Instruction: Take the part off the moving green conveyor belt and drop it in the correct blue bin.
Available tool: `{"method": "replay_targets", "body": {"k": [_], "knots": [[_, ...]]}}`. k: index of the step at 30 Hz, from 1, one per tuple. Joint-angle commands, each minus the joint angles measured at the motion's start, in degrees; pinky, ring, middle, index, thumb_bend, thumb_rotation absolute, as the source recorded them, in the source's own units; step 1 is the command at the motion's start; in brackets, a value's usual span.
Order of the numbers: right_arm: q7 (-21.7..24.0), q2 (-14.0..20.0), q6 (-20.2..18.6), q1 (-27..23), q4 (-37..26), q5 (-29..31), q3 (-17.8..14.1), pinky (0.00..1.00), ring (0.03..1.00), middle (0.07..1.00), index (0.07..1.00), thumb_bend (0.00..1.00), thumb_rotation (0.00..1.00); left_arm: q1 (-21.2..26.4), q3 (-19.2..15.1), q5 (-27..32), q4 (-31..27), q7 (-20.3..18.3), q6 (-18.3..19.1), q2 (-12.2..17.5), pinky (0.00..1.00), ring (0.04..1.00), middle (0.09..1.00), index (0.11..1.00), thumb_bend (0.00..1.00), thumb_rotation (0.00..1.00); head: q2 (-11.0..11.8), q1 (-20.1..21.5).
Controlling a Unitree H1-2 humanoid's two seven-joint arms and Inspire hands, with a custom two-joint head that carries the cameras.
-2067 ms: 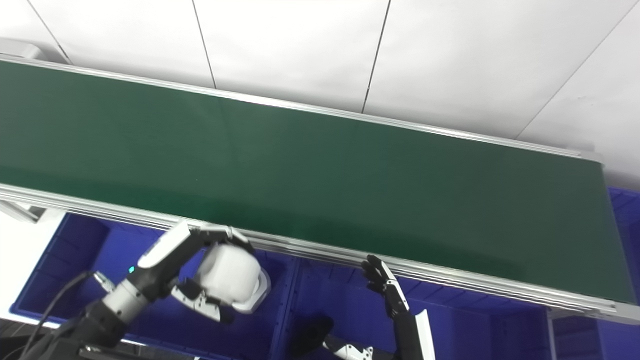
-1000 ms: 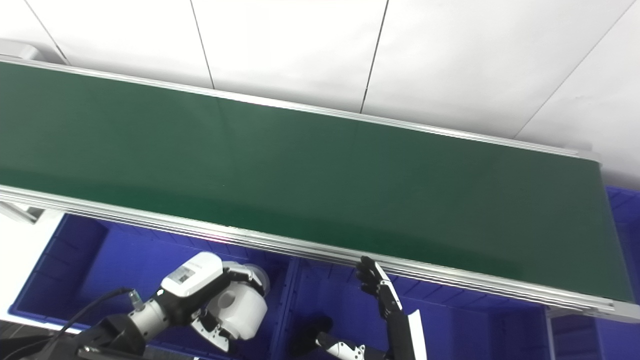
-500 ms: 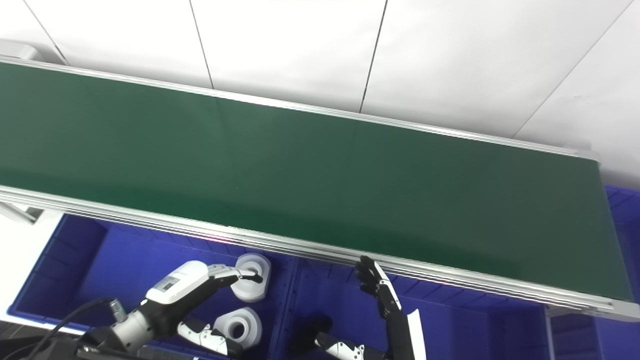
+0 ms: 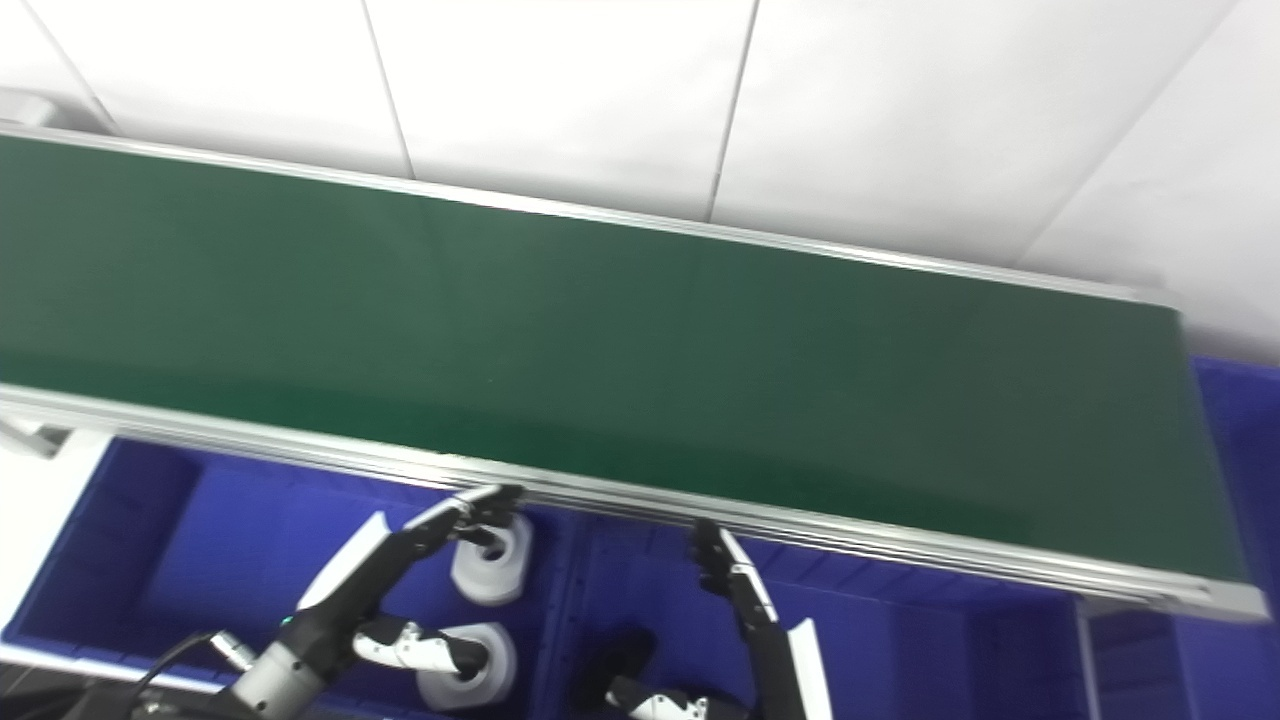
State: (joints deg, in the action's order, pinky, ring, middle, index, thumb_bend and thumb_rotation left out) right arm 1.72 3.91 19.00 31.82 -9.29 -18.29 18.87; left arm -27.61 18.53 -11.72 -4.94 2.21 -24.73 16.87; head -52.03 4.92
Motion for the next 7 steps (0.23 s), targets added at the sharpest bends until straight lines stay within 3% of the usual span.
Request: {"method": "replay_targets", "body": {"k": [1,7], "knots": [[-0.1,-0.4,-0.3,0.7,-2.0,-0.8,0.4,0.83,0.865,0.872,0.913,0.88,0.39,0.0,0.4,2.9,0.0,1.5,-2.2,0.9,0.73,0.805,0.85,0.871,0.81,0.6,0.1,0.4],[-0.1,-0.8,-1.7,1.0,-2.5,-1.4,0.6,0.82,0.868,0.877,0.913,0.88,0.39,0.2,0.1,5.9,0.7,2.4,-2.2,1.0,0.69,0.78,0.829,0.844,0.81,0.56,0.4,1.4]]}}
